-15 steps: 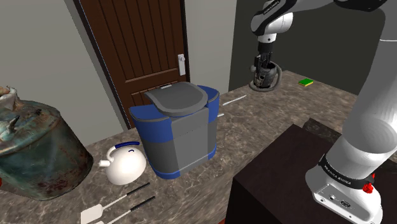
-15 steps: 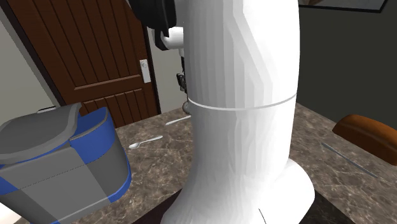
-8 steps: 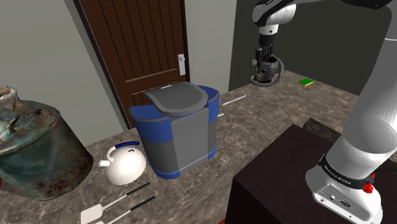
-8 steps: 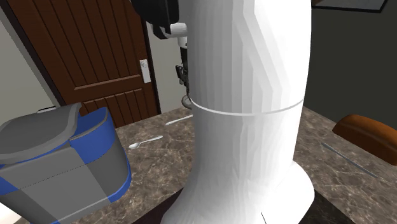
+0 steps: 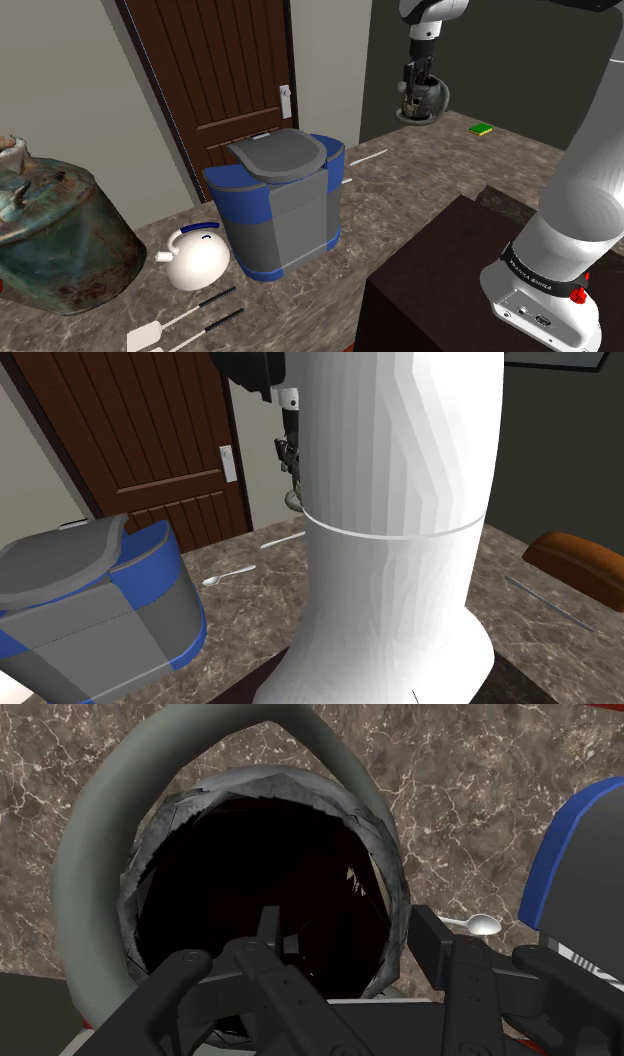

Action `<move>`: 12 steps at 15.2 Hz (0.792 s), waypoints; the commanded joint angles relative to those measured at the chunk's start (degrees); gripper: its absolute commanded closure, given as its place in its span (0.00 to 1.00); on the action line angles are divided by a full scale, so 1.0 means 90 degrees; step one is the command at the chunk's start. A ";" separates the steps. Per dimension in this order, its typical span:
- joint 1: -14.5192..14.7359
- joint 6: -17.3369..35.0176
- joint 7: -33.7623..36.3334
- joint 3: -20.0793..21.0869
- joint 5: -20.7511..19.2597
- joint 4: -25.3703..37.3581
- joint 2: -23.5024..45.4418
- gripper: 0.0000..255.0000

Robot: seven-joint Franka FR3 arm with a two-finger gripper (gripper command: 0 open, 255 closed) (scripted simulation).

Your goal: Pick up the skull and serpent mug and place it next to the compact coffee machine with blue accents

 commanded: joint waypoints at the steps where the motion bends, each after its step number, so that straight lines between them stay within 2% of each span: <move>1: 0.0004 -0.0166 0.0010 -0.0003 -0.0016 0.0142 -0.0043 1.00; 12: -0.0006 -0.1084 0.0007 -0.0019 -0.0046 0.0988 -0.0119 1.00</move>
